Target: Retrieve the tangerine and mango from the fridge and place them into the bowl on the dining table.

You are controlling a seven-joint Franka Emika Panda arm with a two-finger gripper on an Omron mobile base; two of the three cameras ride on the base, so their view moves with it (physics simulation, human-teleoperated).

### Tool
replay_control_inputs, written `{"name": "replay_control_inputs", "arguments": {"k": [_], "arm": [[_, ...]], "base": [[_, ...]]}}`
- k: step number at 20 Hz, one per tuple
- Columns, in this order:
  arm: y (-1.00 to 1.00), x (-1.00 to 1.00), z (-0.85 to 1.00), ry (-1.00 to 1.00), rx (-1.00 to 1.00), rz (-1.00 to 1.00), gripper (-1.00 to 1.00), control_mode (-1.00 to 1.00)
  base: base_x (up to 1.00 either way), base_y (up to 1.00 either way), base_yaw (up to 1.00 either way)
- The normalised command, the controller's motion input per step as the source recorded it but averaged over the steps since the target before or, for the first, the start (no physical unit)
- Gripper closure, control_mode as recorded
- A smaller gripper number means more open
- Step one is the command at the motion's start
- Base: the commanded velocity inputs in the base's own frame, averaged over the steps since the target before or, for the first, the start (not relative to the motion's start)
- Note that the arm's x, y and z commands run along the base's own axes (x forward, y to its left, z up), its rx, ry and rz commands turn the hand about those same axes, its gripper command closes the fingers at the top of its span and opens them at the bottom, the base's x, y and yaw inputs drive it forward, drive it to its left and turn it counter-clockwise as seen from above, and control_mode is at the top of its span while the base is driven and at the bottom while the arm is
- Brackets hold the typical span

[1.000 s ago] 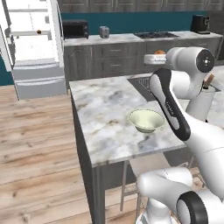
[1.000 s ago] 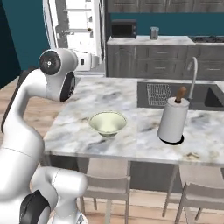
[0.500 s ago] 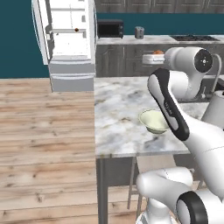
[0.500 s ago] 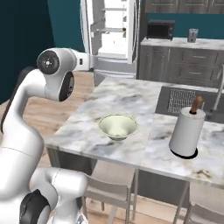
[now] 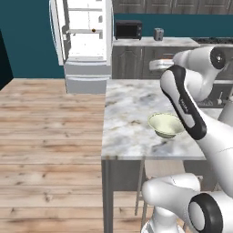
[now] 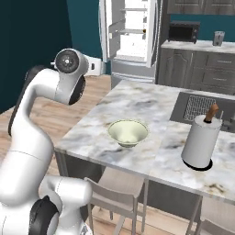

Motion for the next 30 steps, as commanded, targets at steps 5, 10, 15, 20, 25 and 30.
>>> {"name": "replay_control_inputs", "arguments": {"k": [5, 10, 15, 20, 25, 30], "arm": [[-0.33, 0.0, -0.21, 0.3, 0.0, 0.01, 1.0, -1.0], [-0.33, 0.0, -0.26, 0.16, 0.0, -0.14, 1.0, -1.0], [-0.11, 0.0, -0.48, 0.1, -0.07, -0.3, 1.0, -1.0], [-0.32, 0.0, -0.61, 0.27, -0.02, -0.27, 1.0, -1.0], [-0.53, 0.06, -0.59, 0.36, 0.03, -0.02, 1.0, -1.0], [-0.27, 0.02, -0.43, 0.39, 0.09, 0.01, 1.0, -1.0]], "base": [[0.0, 0.0, 0.0], [0.0, 0.0, 0.0], [0.0, 0.0, 0.0], [0.0, 0.0, 0.0], [0.0, 0.0, 0.0], [0.0, 0.0, 0.0]]}}
